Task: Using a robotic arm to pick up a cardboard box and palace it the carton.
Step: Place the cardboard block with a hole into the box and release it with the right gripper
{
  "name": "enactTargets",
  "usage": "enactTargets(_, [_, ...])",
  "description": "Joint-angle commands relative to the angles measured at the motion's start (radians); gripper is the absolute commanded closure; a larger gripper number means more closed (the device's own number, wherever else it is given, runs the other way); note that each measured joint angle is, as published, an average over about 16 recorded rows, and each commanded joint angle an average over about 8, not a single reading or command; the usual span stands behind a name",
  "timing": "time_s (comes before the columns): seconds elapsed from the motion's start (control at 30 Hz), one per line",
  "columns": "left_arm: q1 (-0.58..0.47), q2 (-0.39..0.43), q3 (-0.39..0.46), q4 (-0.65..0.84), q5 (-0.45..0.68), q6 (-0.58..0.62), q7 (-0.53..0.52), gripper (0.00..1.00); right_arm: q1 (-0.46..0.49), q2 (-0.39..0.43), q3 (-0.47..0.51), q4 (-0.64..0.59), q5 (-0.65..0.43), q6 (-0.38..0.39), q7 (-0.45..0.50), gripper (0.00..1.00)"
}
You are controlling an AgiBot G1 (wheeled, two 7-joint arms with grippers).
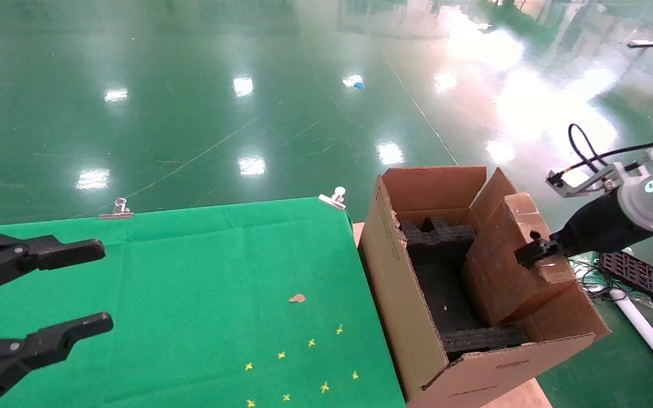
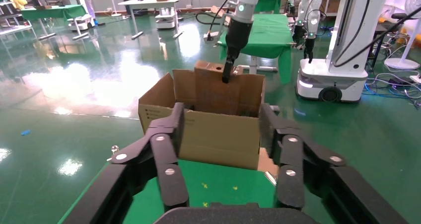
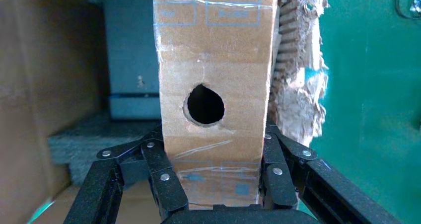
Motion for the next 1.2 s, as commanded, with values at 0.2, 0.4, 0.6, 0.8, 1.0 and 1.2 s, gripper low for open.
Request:
enactTargets(0.2, [0.0,0.0,0.0,0.0,0.0,0.0,0.0,0.0,-0.111,-0.04,0.015,-0.074,0.034,0.078,-0.054,1.0])
enactTargets(0.4, [0.0,0.0,0.001,0.0,-0.001,0.0,0.0,0.0,-0.212,-0.073,0.034,-0.114,0.072,0.153,-0.086,1.0])
enactTargets(0.6, [0.0,0.0,0.001,0.0,-0.001,0.0,0.001,0.0,-0.297,-0.103,0.058,-0.14,0.112,0.22,-0.126,1.0])
enactTargets(0.8, [0.0,-0.001,0.001,0.0,-0.001,-0.001,0.001,0.0,-0.341,-0.128,0.074,-0.166,0.138,0.242,-0.171,0.83])
enactTargets(1.0, [0.0,-0.001,0.002,0.0,-0.001,-0.001,0.001,0.0,-0.345,-0.145,0.076,-0.203,0.143,0.214,-0.196,0.08])
enactTargets(1.2, [0.0,-0.001,0.002,0.0,-0.001,-0.001,0.001,0.0,-0.334,-0.161,0.069,-0.242,0.132,0.191,-0.208,0.0])
